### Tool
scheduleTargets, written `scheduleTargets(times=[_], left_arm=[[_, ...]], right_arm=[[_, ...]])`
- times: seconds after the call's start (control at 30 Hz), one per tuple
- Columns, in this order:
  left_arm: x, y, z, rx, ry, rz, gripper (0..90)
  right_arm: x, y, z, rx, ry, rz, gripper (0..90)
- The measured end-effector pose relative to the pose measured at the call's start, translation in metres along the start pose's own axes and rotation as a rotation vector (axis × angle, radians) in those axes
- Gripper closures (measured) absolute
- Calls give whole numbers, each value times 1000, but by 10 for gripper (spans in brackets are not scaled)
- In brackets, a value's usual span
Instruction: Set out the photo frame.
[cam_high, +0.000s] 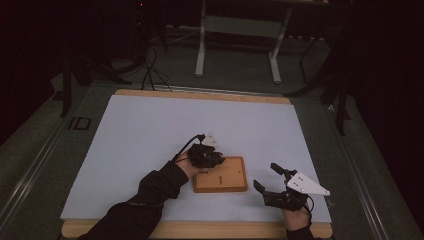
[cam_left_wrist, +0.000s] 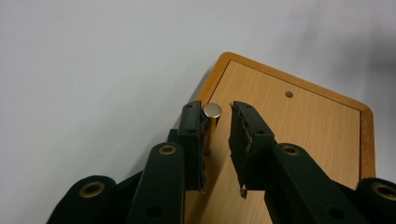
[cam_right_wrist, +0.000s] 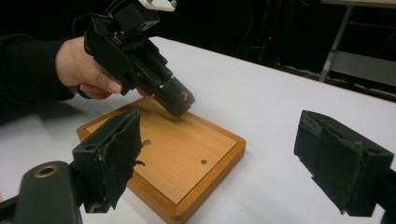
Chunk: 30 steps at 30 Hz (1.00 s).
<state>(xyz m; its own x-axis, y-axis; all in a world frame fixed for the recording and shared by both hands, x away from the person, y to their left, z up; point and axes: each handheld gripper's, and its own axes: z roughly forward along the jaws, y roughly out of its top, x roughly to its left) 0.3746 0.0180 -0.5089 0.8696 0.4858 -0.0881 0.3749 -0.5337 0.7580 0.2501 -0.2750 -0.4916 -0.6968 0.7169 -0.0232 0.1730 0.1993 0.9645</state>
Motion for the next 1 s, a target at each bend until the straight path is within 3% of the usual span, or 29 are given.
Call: scheduleTargets(times=[0.33,0.57,0.73,0.8,1.0], left_arm=[[-1,2,-3,-15,24,8,805],[0,4,-3,15,35,22,833],[6,4,-2,5,0,12,844],[9,4,-1,10,-24,9,845],[17,7,-1,31,-73,3,846]], right_arm=[[0,0,0,1,-4,0,146],[1,0,1,7,-3,-3,146],[2,0,3,27,1,-19,145],[4,2,4,42,29,-29,145],[14,6,9,106,54,-110,142]])
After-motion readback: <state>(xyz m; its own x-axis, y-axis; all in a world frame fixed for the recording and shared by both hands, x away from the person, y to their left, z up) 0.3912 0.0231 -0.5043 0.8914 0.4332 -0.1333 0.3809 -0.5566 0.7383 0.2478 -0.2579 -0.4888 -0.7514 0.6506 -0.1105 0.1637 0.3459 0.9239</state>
